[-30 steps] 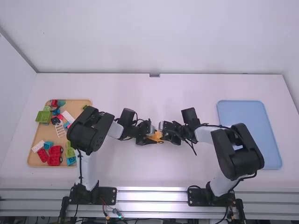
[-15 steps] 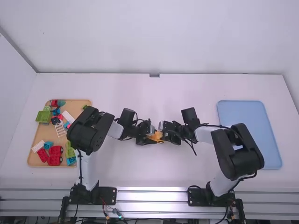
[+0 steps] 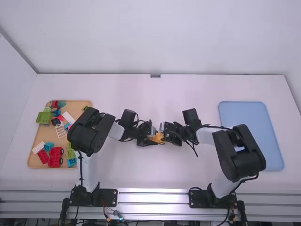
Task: Assemble lego blocks to make yellow taxi
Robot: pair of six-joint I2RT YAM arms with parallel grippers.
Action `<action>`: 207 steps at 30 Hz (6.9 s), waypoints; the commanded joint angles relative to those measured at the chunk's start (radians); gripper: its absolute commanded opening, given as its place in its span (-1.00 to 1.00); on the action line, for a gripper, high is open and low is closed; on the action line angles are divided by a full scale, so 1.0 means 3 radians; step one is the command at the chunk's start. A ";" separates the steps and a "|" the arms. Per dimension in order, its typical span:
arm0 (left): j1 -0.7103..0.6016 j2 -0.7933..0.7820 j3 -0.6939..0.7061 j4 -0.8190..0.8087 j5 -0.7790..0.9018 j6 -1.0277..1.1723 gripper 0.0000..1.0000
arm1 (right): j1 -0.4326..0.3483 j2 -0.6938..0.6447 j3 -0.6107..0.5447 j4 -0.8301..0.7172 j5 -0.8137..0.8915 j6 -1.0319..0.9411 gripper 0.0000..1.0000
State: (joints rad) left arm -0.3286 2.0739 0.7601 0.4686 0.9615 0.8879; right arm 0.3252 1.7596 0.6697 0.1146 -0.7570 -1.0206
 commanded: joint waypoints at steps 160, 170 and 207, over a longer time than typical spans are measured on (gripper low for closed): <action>0.0127 -0.0312 -0.0042 -0.0627 -0.0322 -0.0024 0.98 | -0.0340 -0.0960 0.0600 -0.0847 0.0533 0.0849 0.98; 0.0449 -0.1249 0.0102 -0.1892 -0.0834 -0.0028 0.98 | -0.0340 -0.0960 0.0600 -0.0847 0.0533 0.0847 0.98; 0.2956 -0.0877 0.1582 -0.4397 -0.2908 -0.1328 0.98 | -0.0346 -0.0960 0.0607 -0.0327 0.0614 0.1055 0.98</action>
State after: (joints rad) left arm 0.5682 1.7668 1.1999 -0.8268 0.0917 0.3222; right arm 0.2222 1.4742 0.8497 0.0116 -0.5877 -0.7128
